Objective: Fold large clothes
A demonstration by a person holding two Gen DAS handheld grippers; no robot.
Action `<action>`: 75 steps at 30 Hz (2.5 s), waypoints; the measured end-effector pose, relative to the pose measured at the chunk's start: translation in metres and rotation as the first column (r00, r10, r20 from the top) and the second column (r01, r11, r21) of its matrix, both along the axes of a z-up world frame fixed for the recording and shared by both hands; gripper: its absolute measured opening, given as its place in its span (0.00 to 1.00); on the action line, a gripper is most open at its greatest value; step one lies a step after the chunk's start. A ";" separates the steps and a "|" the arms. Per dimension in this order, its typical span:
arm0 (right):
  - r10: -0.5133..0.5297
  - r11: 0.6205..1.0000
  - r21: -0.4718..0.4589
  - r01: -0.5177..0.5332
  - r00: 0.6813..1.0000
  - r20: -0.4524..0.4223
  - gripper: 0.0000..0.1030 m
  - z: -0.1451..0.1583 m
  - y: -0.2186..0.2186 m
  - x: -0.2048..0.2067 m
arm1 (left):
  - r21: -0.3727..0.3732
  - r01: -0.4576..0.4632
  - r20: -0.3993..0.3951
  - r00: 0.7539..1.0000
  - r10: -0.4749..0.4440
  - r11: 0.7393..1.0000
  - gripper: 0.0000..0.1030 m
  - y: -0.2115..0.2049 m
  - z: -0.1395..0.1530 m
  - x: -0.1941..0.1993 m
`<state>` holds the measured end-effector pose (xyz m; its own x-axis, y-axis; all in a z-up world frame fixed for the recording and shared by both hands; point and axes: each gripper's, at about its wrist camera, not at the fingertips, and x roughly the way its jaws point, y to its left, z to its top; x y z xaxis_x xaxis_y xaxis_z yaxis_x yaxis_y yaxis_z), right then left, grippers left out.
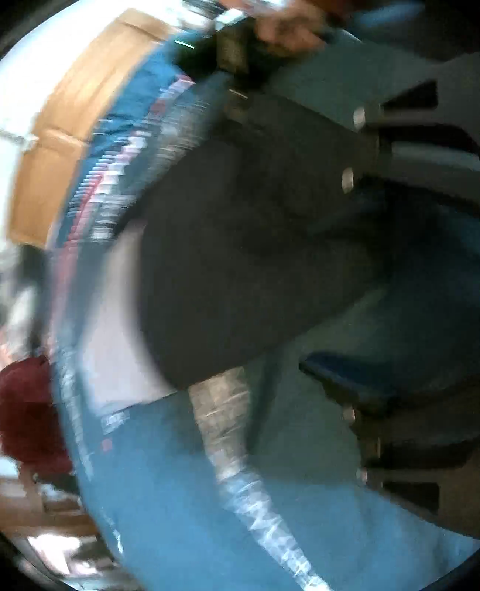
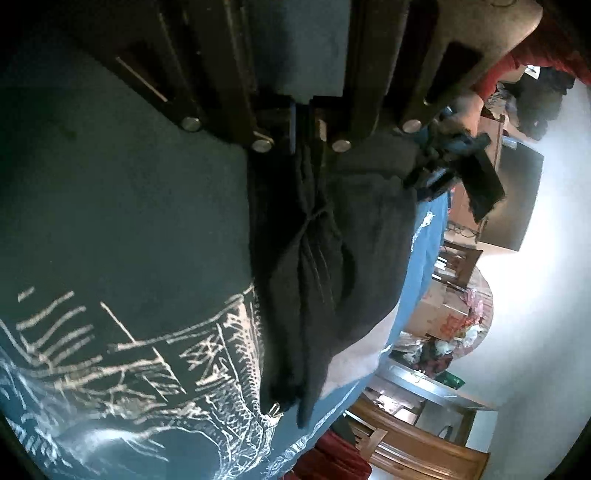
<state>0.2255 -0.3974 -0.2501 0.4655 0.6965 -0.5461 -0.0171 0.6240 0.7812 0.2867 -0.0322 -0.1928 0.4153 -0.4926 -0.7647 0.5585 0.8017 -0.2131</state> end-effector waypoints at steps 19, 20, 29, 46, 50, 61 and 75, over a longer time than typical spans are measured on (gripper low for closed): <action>-0.005 0.999 0.034 0.003 0.999 0.044 0.01 -0.006 -0.007 -0.012 | 0.193 -0.225 0.063 0.974 0.217 0.955 0.71 -0.063 -0.034 0.247; 0.001 1.000 0.002 -0.001 0.999 0.040 0.05 0.000 -0.005 -0.014 | 0.165 -0.228 0.042 0.974 0.224 0.960 0.69 -0.060 -0.041 0.248; 0.109 0.946 -0.324 -0.007 0.948 0.299 0.39 0.125 0.004 0.036 | -0.086 -0.094 0.044 0.994 0.098 0.992 0.73 -0.036 0.018 0.103; -0.005 0.742 -0.650 0.165 0.971 0.240 1.00 0.142 0.059 -0.040 | 0.070 -0.294 0.025 0.956 0.293 0.953 0.90 -0.044 -0.015 -0.044; -0.019 0.696 -0.707 0.123 0.988 0.154 1.00 0.101 0.087 -0.087 | 0.151 -0.352 -0.034 0.932 0.361 0.924 1.00 -0.038 -0.044 -0.058; -0.067 0.676 -0.731 0.095 0.995 0.067 1.00 0.054 0.086 -0.107 | 0.255 -0.457 0.051 0.886 0.460 0.852 1.00 -0.060 -0.051 -0.055; -0.101 0.669 -0.733 0.123 0.992 0.074 1.00 0.049 0.089 -0.103 | 0.207 -0.505 0.121 0.863 0.490 0.838 1.00 -0.056 -0.056 -0.060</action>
